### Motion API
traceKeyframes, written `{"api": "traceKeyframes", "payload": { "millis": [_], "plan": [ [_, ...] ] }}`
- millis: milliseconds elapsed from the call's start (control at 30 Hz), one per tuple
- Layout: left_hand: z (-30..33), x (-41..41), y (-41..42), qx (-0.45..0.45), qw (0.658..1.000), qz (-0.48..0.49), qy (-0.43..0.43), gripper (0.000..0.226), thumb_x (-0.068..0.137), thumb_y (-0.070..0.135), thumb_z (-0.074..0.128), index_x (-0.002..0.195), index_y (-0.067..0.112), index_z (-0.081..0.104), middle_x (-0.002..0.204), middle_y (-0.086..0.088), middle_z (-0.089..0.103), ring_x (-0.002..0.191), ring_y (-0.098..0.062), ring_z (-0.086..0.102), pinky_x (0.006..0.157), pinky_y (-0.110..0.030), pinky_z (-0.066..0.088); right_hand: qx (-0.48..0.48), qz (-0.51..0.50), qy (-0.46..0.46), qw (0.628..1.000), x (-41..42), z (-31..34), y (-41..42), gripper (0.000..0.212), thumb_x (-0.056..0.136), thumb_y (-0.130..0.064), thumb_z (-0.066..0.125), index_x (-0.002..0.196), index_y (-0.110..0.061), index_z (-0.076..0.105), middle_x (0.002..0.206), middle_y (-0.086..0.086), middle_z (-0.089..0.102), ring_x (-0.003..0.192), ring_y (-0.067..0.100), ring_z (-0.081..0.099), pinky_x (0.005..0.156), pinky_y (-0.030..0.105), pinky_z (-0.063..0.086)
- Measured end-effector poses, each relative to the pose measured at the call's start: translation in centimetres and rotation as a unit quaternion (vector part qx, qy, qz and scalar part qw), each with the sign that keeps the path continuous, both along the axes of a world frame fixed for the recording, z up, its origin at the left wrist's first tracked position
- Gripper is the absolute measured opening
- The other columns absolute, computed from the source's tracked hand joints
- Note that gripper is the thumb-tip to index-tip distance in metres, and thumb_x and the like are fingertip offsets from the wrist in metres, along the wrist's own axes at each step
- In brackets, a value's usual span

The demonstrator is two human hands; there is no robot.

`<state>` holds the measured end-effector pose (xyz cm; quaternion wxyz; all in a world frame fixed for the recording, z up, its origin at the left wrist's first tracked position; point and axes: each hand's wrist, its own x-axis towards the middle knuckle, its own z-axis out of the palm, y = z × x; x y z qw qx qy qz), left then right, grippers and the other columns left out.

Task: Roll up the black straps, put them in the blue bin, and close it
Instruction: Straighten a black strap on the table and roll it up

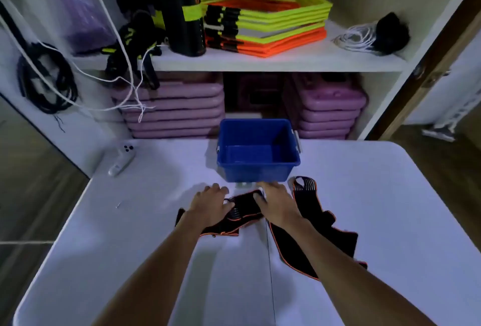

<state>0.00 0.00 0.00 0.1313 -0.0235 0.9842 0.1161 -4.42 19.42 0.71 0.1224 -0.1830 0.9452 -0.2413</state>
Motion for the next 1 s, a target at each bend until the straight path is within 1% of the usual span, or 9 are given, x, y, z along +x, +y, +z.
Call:
{"api": "traceKeyframes", "payload": {
  "millis": [333, 433, 533, 600, 667, 800, 867, 933, 1000],
  "plan": [
    [-3.5, 0.2, 1.2, -0.023, 0.999, 0.027, -0.026, 0.053, 0.085, 0.034, 0.062, 0.132, 0.022, 0.041, 0.123, -0.006, 0.056, 0.114, -0.029, 0.051, 0.098, -0.043, 0.04, 0.0, -0.019, -0.069, 0.997, 2.7, -3.5, 2.1, 0.042, 0.095, -0.025, 0.05, 0.137, -0.02, 0.05, 0.128, 0.009, 0.055, 0.123, 0.027, 0.048, 0.096, 0.037, 0.044],
    [-3.7, -0.1, 1.3, -0.106, 0.994, -0.016, -0.03, 0.042, 0.089, 0.024, 0.056, 0.13, 0.019, 0.048, 0.125, -0.007, 0.052, 0.115, -0.029, 0.05, 0.098, -0.042, 0.038, -0.007, -0.021, -0.077, 0.997, 3.0, -4.2, 2.4, 0.041, 0.095, -0.022, 0.051, 0.136, -0.022, 0.051, 0.123, 0.008, 0.057, 0.118, 0.027, 0.052, 0.094, 0.038, 0.047],
    [-3.3, -0.5, 1.2, -0.102, 0.994, -0.025, -0.028, 0.039, 0.089, 0.024, 0.052, 0.127, 0.017, 0.054, 0.122, -0.009, 0.051, 0.114, -0.03, 0.048, 0.097, -0.042, 0.039, -0.015, -0.028, -0.082, 0.996, 3.1, -4.9, 2.8, 0.043, 0.093, -0.023, 0.055, 0.136, -0.022, 0.051, 0.124, 0.008, 0.057, 0.121, 0.027, 0.05, 0.098, 0.038, 0.046],
    [-2.2, -0.8, 1.1, -0.031, 0.999, -0.035, -0.02, 0.041, 0.085, 0.03, 0.055, 0.121, 0.012, 0.059, 0.123, -0.009, 0.047, 0.115, -0.029, 0.044, 0.097, -0.043, 0.041, -0.014, -0.025, -0.083, 0.996, 3.1, -5.0, 2.9, 0.051, 0.091, -0.027, 0.058, 0.14, -0.023, 0.047, 0.132, 0.008, 0.052, 0.126, 0.027, 0.046, 0.101, 0.037, 0.043],
    [-0.4, -1.3, 0.9, 0.096, 0.995, -0.022, -0.007, 0.042, 0.079, 0.039, 0.058, 0.109, 0.01, 0.064, 0.12, -0.006, 0.047, 0.113, -0.022, 0.043, 0.096, -0.04, 0.043, -0.011, -0.021, -0.083, 0.996, 3.0, -5.0, 2.8, 0.062, 0.087, -0.036, 0.062, 0.144, -0.023, 0.04, 0.138, 0.007, 0.046, 0.131, 0.027, 0.04, 0.104, 0.039, 0.039],
    [4.4, -3.0, 0.3, 0.311, 0.948, 0.054, -0.036, 0.028, 0.078, 0.037, 0.063, 0.085, 0.011, 0.064, 0.086, -0.002, 0.061, 0.077, -0.013, 0.057, 0.073, -0.031, 0.046, -0.068, -0.056, -0.105, 0.991, 2.6, -5.1, 1.6, 0.079, 0.076, -0.065, 0.063, 0.142, -0.029, 0.037, 0.138, 0.002, 0.048, 0.13, 0.021, 0.04, 0.105, 0.044, 0.041],
    [6.2, -3.7, -0.2, 0.396, 0.913, 0.072, -0.061, 0.03, 0.08, 0.033, 0.063, 0.087, 0.005, 0.064, 0.08, -0.009, 0.061, 0.072, -0.015, 0.055, 0.068, -0.033, 0.041, -0.105, -0.081, -0.124, 0.983, 1.9, -5.9, 0.9, 0.063, 0.073, -0.07, 0.062, 0.125, -0.037, 0.049, 0.124, -0.001, 0.057, 0.119, 0.018, 0.05, 0.099, 0.041, 0.047],
    [7.5, -4.1, -0.9, 0.47, 0.874, 0.103, -0.068, 0.03, 0.084, 0.029, 0.063, 0.095, 0.001, 0.063, 0.086, -0.013, 0.059, 0.077, -0.018, 0.055, 0.068, -0.032, 0.041, -0.133, -0.092, -0.102, 0.982, 1.5, -6.1, 0.2, 0.025, 0.075, -0.061, 0.065, 0.09, -0.043, 0.055, 0.098, -0.005, 0.06, 0.098, 0.015, 0.056, 0.085, 0.034, 0.048],
    [8.3, -4.4, -1.7, 0.529, 0.836, 0.134, -0.055, 0.022, 0.089, 0.025, 0.061, 0.096, 0.004, 0.065, 0.088, -0.011, 0.061, 0.079, -0.017, 0.059, 0.07, -0.032, 0.048, -0.167, -0.097, -0.065, 0.979, 1.5, -5.2, -0.6, 0.022, 0.081, -0.046, 0.066, 0.07, -0.041, 0.047, 0.079, -0.011, 0.051, 0.082, 0.012, 0.051, 0.075, 0.026, 0.04]
  ]
}}
